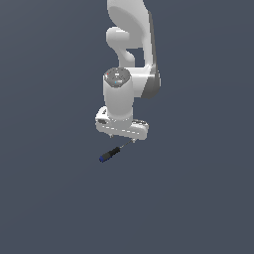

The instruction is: Pick up the object and move it to a goal position.

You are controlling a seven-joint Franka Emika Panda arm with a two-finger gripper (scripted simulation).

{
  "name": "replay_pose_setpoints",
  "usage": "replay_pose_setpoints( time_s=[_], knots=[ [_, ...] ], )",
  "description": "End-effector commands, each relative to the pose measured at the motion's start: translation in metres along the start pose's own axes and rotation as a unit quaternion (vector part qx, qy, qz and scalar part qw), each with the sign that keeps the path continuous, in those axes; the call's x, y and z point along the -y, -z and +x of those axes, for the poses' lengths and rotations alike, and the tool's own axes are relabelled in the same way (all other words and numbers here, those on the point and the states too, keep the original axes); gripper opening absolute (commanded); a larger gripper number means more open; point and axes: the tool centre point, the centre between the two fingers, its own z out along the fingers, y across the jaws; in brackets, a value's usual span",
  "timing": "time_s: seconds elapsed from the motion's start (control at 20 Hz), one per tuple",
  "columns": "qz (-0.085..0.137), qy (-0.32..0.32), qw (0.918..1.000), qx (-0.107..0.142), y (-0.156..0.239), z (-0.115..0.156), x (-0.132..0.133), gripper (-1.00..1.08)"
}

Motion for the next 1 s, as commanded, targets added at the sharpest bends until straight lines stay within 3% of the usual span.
replay_pose_setpoints(
  time_s=[0.0, 0.35, 0.95],
  knots=[
    [0.0, -0.036, 0.9993, 0.001, -0.009, -0.001, -0.003, 1.0],
    [-0.002, -0.144, 0.9896, 0.002, -0.035, -0.003, -0.011, 1.0],
    [-0.008, -0.289, 0.9572, -0.001, -0.069, -0.008, -0.026, 1.0]
  ],
)
